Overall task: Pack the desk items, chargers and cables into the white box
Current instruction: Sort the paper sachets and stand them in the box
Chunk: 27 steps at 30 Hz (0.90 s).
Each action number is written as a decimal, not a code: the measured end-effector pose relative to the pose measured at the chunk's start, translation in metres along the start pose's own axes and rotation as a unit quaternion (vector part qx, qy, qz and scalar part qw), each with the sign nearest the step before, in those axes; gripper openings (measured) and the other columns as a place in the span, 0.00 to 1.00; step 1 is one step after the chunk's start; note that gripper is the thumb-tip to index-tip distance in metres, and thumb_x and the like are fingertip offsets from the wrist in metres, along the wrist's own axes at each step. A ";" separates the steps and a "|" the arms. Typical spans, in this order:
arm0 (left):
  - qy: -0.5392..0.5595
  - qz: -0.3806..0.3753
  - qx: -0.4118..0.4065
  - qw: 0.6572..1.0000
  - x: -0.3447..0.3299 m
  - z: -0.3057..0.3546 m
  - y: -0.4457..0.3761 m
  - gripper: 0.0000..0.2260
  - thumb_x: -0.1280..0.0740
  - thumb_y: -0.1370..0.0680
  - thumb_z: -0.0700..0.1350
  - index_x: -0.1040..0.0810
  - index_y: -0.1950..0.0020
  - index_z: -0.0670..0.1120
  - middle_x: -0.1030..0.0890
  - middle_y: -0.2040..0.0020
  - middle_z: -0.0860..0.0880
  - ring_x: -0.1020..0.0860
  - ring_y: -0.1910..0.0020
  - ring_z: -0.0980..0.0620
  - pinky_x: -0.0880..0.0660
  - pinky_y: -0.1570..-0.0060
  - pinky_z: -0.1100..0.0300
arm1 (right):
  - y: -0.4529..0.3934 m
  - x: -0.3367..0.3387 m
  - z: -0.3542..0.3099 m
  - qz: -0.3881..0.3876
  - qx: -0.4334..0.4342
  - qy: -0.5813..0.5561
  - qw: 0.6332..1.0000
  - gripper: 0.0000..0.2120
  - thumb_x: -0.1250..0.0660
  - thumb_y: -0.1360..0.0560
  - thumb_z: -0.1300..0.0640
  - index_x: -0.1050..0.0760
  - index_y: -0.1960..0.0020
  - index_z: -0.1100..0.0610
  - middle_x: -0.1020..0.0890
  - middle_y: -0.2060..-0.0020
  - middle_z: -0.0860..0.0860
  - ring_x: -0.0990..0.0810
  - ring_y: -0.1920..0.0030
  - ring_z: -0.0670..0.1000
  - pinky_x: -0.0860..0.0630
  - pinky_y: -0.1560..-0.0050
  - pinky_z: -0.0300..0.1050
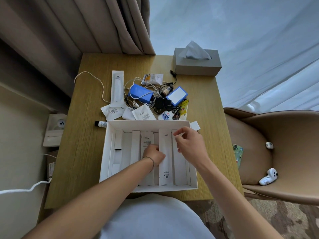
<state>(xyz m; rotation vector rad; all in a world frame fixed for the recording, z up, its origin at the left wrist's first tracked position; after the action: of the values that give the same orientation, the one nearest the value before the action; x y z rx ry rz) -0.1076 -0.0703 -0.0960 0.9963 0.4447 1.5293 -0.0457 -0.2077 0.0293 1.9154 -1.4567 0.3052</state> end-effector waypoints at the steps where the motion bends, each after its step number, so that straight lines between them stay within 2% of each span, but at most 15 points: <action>1: -0.023 0.012 -0.003 1.000 -0.002 0.000 -0.003 0.07 0.31 0.25 0.37 0.23 0.60 0.47 0.19 0.58 0.48 0.18 0.53 0.44 0.17 0.52 0.48 | 0.000 0.000 0.001 -0.001 -0.001 -0.001 1.000 0.06 0.35 0.22 0.58 0.20 0.53 0.51 0.18 0.65 0.52 0.17 0.61 0.55 0.17 0.55 0.59; 4: -0.097 0.046 -0.013 0.994 -0.003 0.002 -0.010 0.03 0.28 0.28 0.39 0.21 0.58 0.43 0.18 0.59 0.46 0.19 0.59 0.47 0.19 0.63 0.56 | -0.001 -0.003 0.001 -0.005 -0.002 -0.003 1.000 0.06 0.35 0.22 0.59 0.20 0.53 0.51 0.18 0.65 0.52 0.17 0.61 0.55 0.17 0.55 0.58; 6: -0.138 0.060 -0.028 0.988 -0.003 0.005 -0.013 0.07 0.26 0.28 0.42 0.24 0.60 0.45 0.20 0.61 0.48 0.23 0.64 0.52 0.29 0.71 0.62 | -0.002 -0.006 -0.001 -0.008 -0.001 -0.001 1.000 0.06 0.35 0.22 0.58 0.20 0.53 0.52 0.18 0.65 0.51 0.17 0.61 0.55 0.17 0.55 0.58; 7: -0.163 0.066 -0.039 0.984 -0.003 0.007 -0.015 0.08 0.26 0.28 0.43 0.25 0.60 0.46 0.21 0.62 0.49 0.24 0.64 0.52 0.31 0.70 0.62 | -0.003 -0.008 -0.002 -0.009 -0.001 -0.001 1.000 0.06 0.35 0.22 0.58 0.20 0.53 0.52 0.18 0.65 0.51 0.17 0.61 0.55 0.18 0.54 0.58; 10: -0.255 0.071 -0.079 0.961 -0.004 0.013 -0.015 0.09 0.27 0.27 0.48 0.26 0.57 0.47 0.22 0.59 0.49 0.23 0.60 0.49 0.28 0.64 0.59 | -0.006 -0.014 -0.007 -0.015 0.004 -0.001 1.000 0.07 0.35 0.22 0.59 0.19 0.54 0.53 0.18 0.66 0.50 0.17 0.61 0.54 0.18 0.54 0.57; 14: -0.342 0.044 -0.109 0.933 0.002 0.021 -0.008 0.12 0.32 0.23 0.55 0.23 0.48 0.46 0.19 0.52 0.47 0.21 0.52 0.47 0.26 0.58 0.57 | -0.013 -0.021 -0.018 -0.021 0.013 -0.006 1.000 0.08 0.35 0.22 0.59 0.19 0.56 0.51 0.19 0.67 0.48 0.17 0.62 0.52 0.17 0.55 0.57; 18: -0.294 0.077 -0.158 0.940 0.034 0.037 0.021 0.09 0.37 0.21 0.53 0.22 0.48 0.50 0.19 0.53 0.51 0.23 0.56 0.51 0.28 0.60 0.59 | -0.027 -0.025 -0.042 -0.020 0.032 -0.010 0.999 0.08 0.36 0.23 0.58 0.20 0.57 0.48 0.18 0.66 0.49 0.17 0.62 0.52 0.17 0.56 0.56; 22: -0.200 0.129 -0.208 0.949 0.087 0.056 0.057 0.05 0.36 0.22 0.52 0.21 0.53 0.55 0.19 0.62 0.57 0.22 0.62 0.57 0.25 0.62 0.62 | -0.049 -0.032 -0.076 -0.017 0.058 -0.003 0.998 0.09 0.35 0.24 0.58 0.19 0.57 0.48 0.17 0.66 0.48 0.17 0.63 0.53 0.17 0.60 0.56; 25: -0.139 0.173 -0.232 0.947 0.131 0.072 0.068 0.02 0.33 0.23 0.48 0.21 0.55 0.55 0.21 0.66 0.58 0.22 0.65 0.60 0.27 0.66 0.65 | -0.070 -0.045 -0.099 -0.027 0.069 0.002 0.997 0.08 0.35 0.23 0.59 0.18 0.55 0.50 0.16 0.63 0.49 0.17 0.61 0.54 0.17 0.57 0.58; 27: -0.106 0.216 -0.236 0.941 0.164 0.080 0.066 0.03 0.32 0.24 0.46 0.21 0.56 0.53 0.22 0.68 0.58 0.23 0.67 0.60 0.28 0.68 0.62 | -0.085 -0.057 -0.117 -0.035 0.079 -0.001 0.996 0.08 0.36 0.23 0.58 0.18 0.54 0.53 0.15 0.62 0.51 0.16 0.59 0.55 0.18 0.53 0.59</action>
<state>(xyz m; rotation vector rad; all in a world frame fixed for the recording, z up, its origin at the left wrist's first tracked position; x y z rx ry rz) -0.0742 0.0485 0.0538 0.8919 -0.3104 1.7763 0.0388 -0.0788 0.0489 2.0871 -1.3995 0.3958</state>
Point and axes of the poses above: each hand's wrist, its own y-axis away from the middle knuckle, its own x-axis out of the back of the hand, z = x × y, the point moved 7 cm from there along -y, towards the middle knuckle
